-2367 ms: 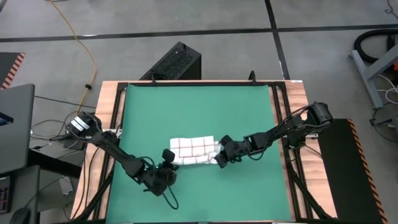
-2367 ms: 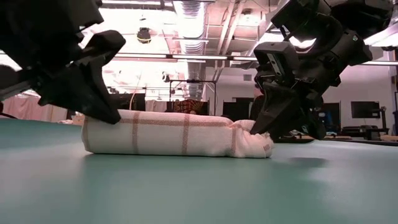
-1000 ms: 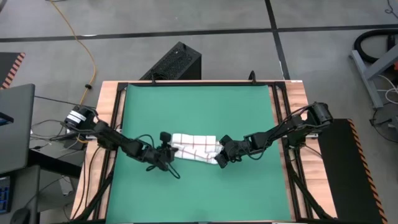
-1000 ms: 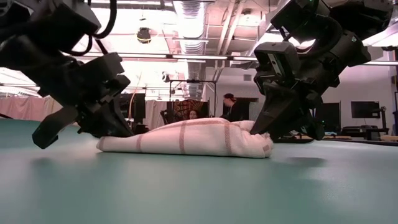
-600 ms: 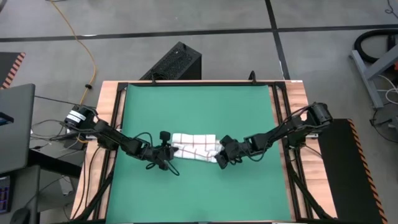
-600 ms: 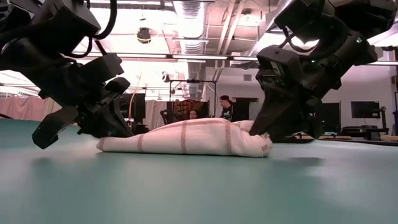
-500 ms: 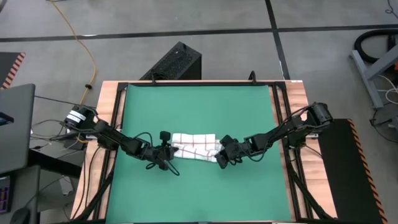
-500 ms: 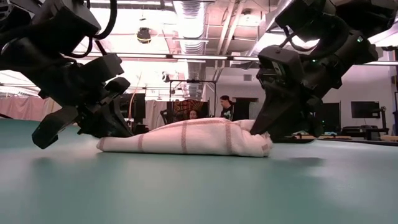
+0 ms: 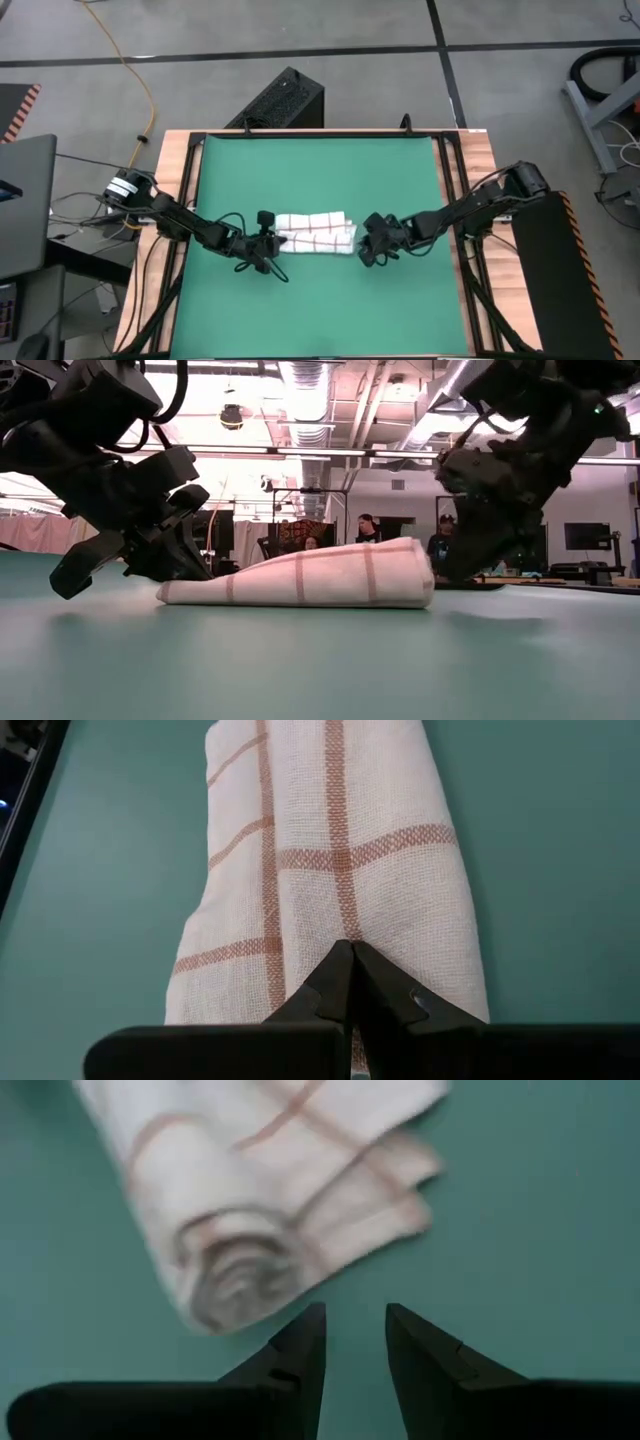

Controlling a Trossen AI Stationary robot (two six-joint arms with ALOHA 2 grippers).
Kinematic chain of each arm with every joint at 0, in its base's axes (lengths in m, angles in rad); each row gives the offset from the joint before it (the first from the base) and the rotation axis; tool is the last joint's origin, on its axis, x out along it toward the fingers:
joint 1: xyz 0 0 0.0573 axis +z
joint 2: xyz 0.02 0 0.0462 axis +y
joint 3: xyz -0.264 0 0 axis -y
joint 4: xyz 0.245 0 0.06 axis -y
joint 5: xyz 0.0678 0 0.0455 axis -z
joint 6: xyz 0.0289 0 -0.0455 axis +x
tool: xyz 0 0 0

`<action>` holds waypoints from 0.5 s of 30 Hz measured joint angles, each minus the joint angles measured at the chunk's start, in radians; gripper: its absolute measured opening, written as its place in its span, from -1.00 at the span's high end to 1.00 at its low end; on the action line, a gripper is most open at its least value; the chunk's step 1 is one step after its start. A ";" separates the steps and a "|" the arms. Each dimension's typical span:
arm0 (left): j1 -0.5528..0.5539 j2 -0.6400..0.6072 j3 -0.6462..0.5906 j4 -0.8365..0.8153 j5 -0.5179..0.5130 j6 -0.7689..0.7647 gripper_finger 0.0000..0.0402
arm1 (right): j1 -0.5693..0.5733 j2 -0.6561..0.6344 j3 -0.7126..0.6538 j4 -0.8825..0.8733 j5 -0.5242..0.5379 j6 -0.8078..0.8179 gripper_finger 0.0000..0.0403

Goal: Roll towel into tight, uniform cylinder
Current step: Roll the white towel

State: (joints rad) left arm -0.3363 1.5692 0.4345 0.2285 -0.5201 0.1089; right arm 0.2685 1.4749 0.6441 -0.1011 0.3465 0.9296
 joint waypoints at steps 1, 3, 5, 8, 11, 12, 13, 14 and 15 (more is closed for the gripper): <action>0.000 0.000 0.000 -0.001 0.000 0.000 1.00 | 0.002 -0.015 0.000 -0.025 0.023 0.000 0.37; 0.000 0.000 0.000 -0.001 0.000 0.000 1.00 | 0.025 -0.054 0.001 -0.058 0.126 -0.029 0.37; 0.000 0.000 0.000 -0.001 0.001 -0.001 1.00 | 0.067 -0.085 0.002 -0.020 0.266 -0.097 0.40; 0.000 0.001 0.000 -0.001 0.001 -0.008 1.00 | 0.121 -0.120 0.004 0.109 0.357 -0.286 0.50; 0.001 0.001 -0.001 -0.001 0.001 -0.019 1.00 | 0.148 -0.091 0.006 0.271 0.357 -0.442 0.65; 0.001 0.001 -0.001 -0.001 0.001 -0.020 1.00 | 0.151 -0.068 0.006 0.316 0.352 -0.479 0.71; 0.000 0.001 -0.001 -0.001 0.001 -0.020 1.00 | 0.147 -0.044 0.006 0.351 0.339 -0.508 0.76; 0.001 0.001 -0.001 -0.001 0.001 -0.021 1.00 | 0.140 -0.018 0.005 0.381 0.327 -0.529 0.82; 0.001 0.001 -0.001 -0.001 0.001 -0.024 1.00 | 0.132 0.012 0.005 0.414 0.310 -0.545 0.87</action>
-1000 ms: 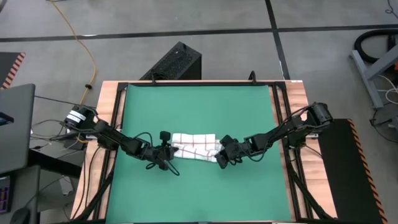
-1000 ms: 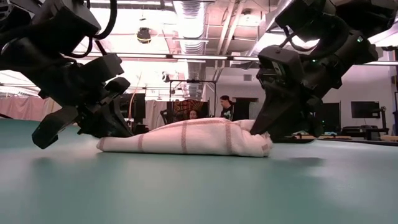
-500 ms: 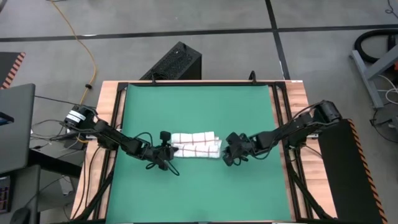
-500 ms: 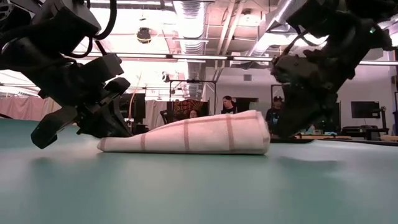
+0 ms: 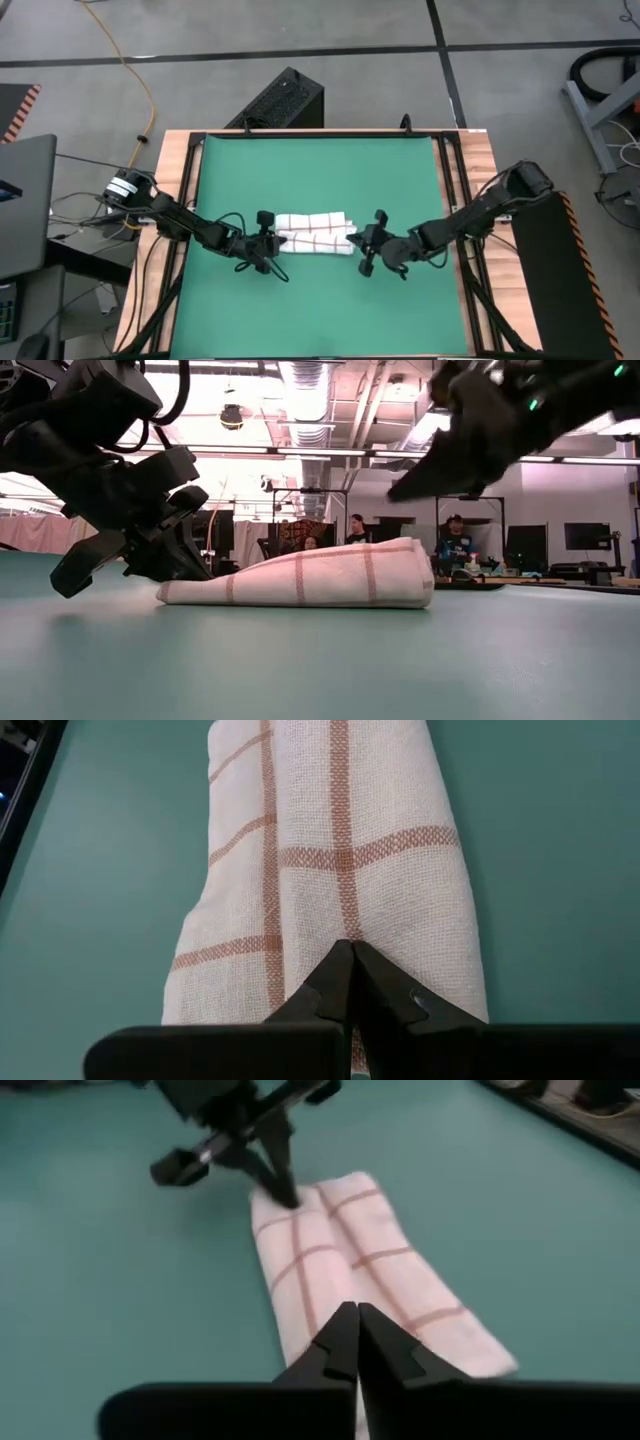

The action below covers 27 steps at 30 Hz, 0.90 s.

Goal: Roll towel into tight, uniform cylinder
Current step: Roll the white towel

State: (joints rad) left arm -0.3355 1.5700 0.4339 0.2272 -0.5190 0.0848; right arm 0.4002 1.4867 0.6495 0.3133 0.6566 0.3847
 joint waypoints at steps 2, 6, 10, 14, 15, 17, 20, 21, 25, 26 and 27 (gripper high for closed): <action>0.000 0.000 0.000 0.000 0.000 -0.008 1.00 | -0.016 0.059 0.000 0.057 -0.045 -0.035 0.95; 0.000 0.000 0.000 -0.002 0.000 -0.020 1.00 | -0.049 0.162 -0.001 0.205 -0.124 -0.078 0.92; 0.000 0.000 0.000 -0.004 0.007 -0.027 1.00 | -0.080 0.222 0.000 0.204 -0.136 -0.054 0.87; 0.000 0.000 0.000 -0.008 0.017 -0.029 1.00 | -0.118 0.272 0.000 0.177 -0.170 0.008 0.91; 0.000 0.000 0.000 -0.011 0.017 -0.029 1.00 | -0.126 0.286 0.001 0.177 -0.189 0.022 0.92; 0.000 0.000 0.001 -0.021 0.018 -0.033 1.00 | -0.138 0.310 0.003 0.182 -0.224 0.042 0.94; -0.009 -0.007 0.001 -0.034 0.009 -0.037 1.00 | -0.141 0.341 0.005 0.177 -0.236 0.081 0.93; -0.015 -0.018 0.001 -0.044 0.006 -0.037 1.00 | -0.140 0.350 0.005 0.173 -0.238 0.095 0.92; -0.052 -0.093 0.009 -0.107 -0.008 -0.038 1.00 | -0.140 0.361 0.007 0.124 -0.244 0.168 0.91; -0.063 -0.121 0.017 -0.117 -0.013 -0.037 1.00 | -0.140 0.361 0.007 0.111 -0.245 0.179 0.91; -0.074 -0.148 0.019 -0.137 -0.031 -0.037 1.00 | -0.140 0.361 0.007 0.106 -0.246 0.180 0.92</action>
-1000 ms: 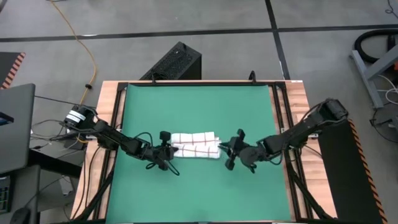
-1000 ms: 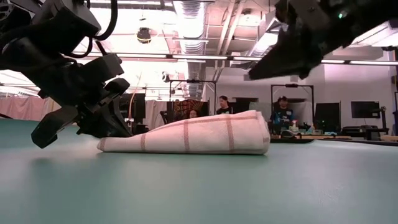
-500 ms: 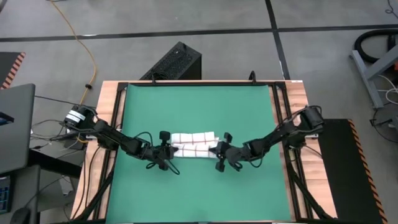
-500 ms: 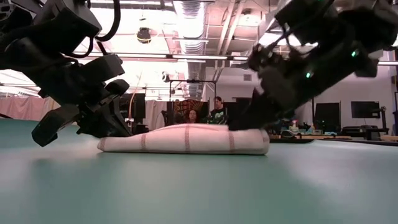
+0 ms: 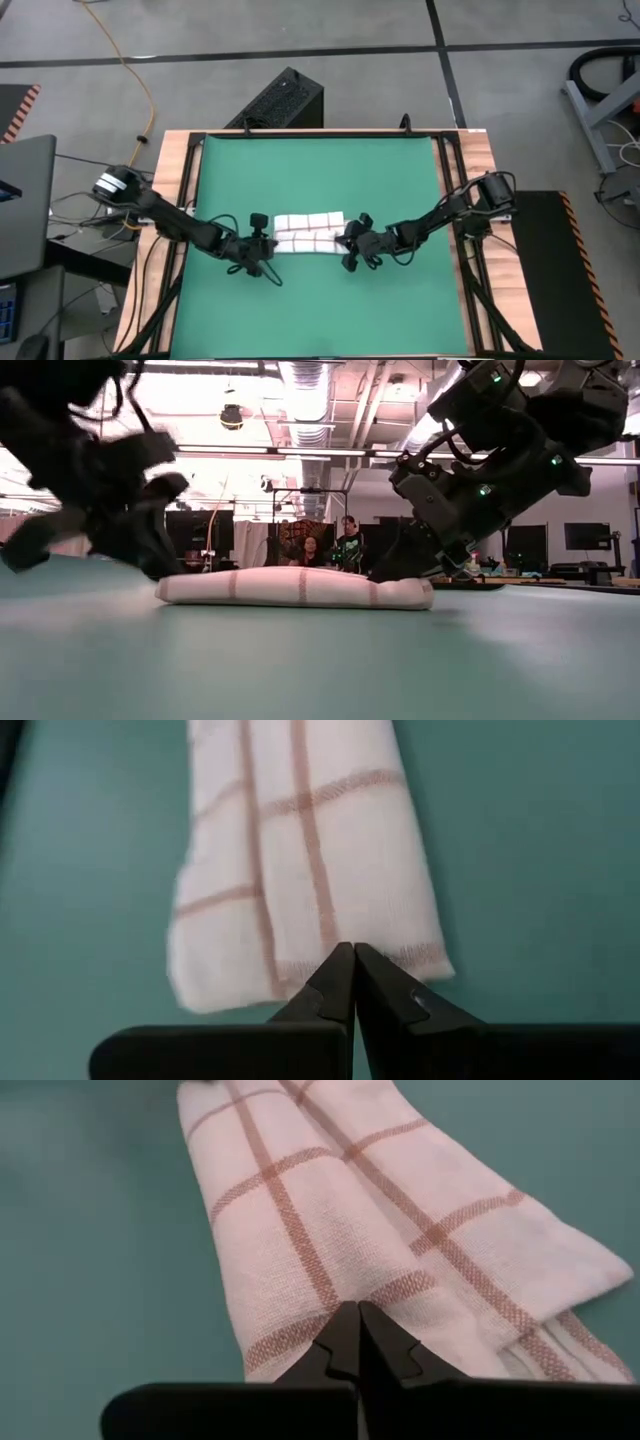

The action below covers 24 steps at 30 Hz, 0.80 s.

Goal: Roll towel into tight, uniform cylinder
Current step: Roll the white towel

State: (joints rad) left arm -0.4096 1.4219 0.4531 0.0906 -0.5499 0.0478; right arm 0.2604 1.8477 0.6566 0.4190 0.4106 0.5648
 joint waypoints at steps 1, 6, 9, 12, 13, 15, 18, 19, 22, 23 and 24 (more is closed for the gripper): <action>-0.011 -0.027 0.000 -0.001 -0.016 -0.002 1.00 | 0.000 0.000 -0.001 -0.001 -0.001 0.000 0.92; -0.036 -0.104 -0.024 0.286 -0.020 0.140 1.00 | 0.000 0.001 -0.003 0.006 -0.008 0.001 0.92; 0.001 -0.064 -0.044 0.528 0.045 0.293 1.00 | 0.000 0.002 -0.004 0.010 -0.010 0.001 0.92; 0.077 0.019 -0.048 0.660 0.119 0.344 1.00 | 0.000 0.003 -0.006 0.021 -0.012 -0.012 0.92; 0.105 0.053 -0.045 0.687 0.161 0.343 1.00 | 0.000 0.003 -0.006 0.027 -0.012 -0.019 0.92; 0.154 0.128 -0.031 0.756 0.230 0.337 1.00 | 0.000 0.004 -0.007 0.035 -0.013 -0.023 0.92; 0.197 0.238 0.006 0.836 0.258 0.365 1.00 | 0.000 0.004 -0.007 0.035 -0.014 -0.024 0.92; 0.206 0.271 0.026 0.850 0.259 0.382 1.00 | 0.000 0.004 -0.007 0.035 -0.014 -0.024 0.92; 0.229 0.344 0.088 0.848 0.303 0.410 1.00 | 0.000 0.004 -0.007 0.035 -0.014 -0.024 0.92; 0.233 0.368 0.109 0.834 0.326 0.410 1.00 | 0.000 0.004 -0.007 0.035 -0.014 -0.024 0.92; 0.239 0.392 0.125 0.816 0.339 0.408 1.00 | 0.000 0.004 -0.007 0.035 -0.014 -0.024 0.92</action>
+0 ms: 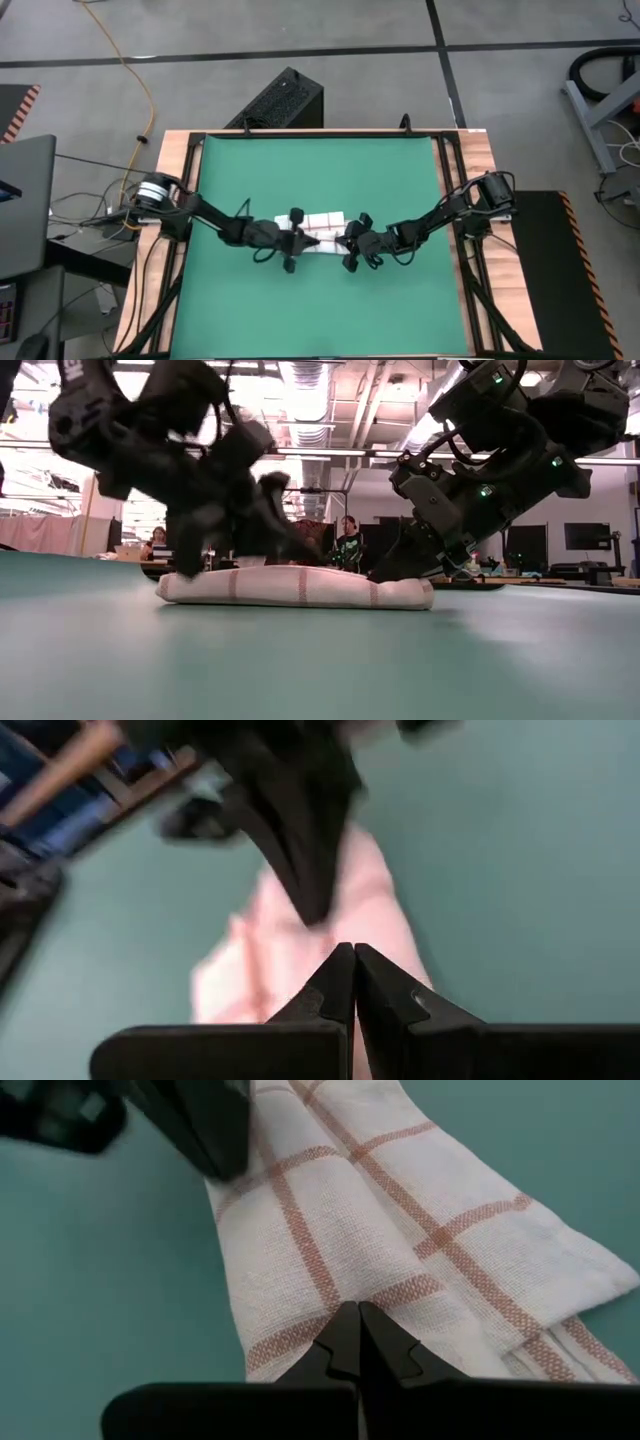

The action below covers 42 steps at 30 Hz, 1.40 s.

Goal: Roll towel into tight, uniform cylinder
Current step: Roll the white towel

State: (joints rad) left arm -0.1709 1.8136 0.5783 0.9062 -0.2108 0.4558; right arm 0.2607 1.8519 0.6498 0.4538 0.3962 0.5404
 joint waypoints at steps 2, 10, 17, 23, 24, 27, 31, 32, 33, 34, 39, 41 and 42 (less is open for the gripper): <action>0.008 0.041 0.022 -0.035 -0.006 -0.001 1.00 | 0.000 0.000 0.000 0.000 0.000 -0.002 0.92; 0.042 0.102 0.035 -0.087 -0.029 -0.100 1.00 | 0.035 -0.026 -0.002 0.038 0.034 -0.130 0.92; 0.047 0.100 0.027 -0.156 -0.027 -0.143 1.00 | 0.084 -0.212 -0.004 -0.040 0.108 -0.357 0.92; 0.047 0.098 0.028 -0.193 0.001 -0.168 1.00 | 0.136 -0.336 -0.004 -0.080 0.063 -0.583 0.63; 0.047 0.098 0.028 -0.193 0.004 -0.173 1.00 | 0.147 -0.343 -0.002 -0.082 0.050 -0.617 0.53; 0.047 0.099 0.028 -0.198 0.010 -0.191 1.00 | 0.172 -0.335 -0.002 -0.116 0.015 -0.697 0.21; 0.047 0.099 0.028 -0.211 0.016 -0.214 1.00 | 0.162 -0.274 -0.002 -0.105 0.029 -0.738 -0.18; 0.047 0.099 0.027 -0.212 0.017 -0.215 1.00 | 0.156 -0.256 -0.002 -0.102 0.032 -0.747 -0.25; 0.047 0.099 0.027 -0.213 0.017 -0.215 1.00 | 0.150 -0.236 -0.002 -0.101 0.040 -0.757 -0.30; 0.047 0.100 0.027 -0.213 0.019 -0.216 1.00 | 0.142 -0.217 -0.002 -0.101 0.053 -0.769 -0.34; 0.052 0.100 0.027 -0.214 0.025 -0.217 1.00 | 0.129 -0.124 0.000 -0.087 0.179 -0.898 -0.37; 0.059 0.100 0.026 -0.214 0.046 -0.217 1.00 | 0.127 -0.091 0.000 -0.056 0.220 -0.944 -0.37; 0.064 0.100 0.026 -0.214 0.063 -0.218 1.00 | 0.121 -0.079 0.002 -0.036 0.229 -0.958 -0.37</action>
State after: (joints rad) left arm -0.1071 1.9141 0.6040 0.6922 -0.1480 0.2381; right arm 0.3818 1.7732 0.6521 0.4180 0.6256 -0.4177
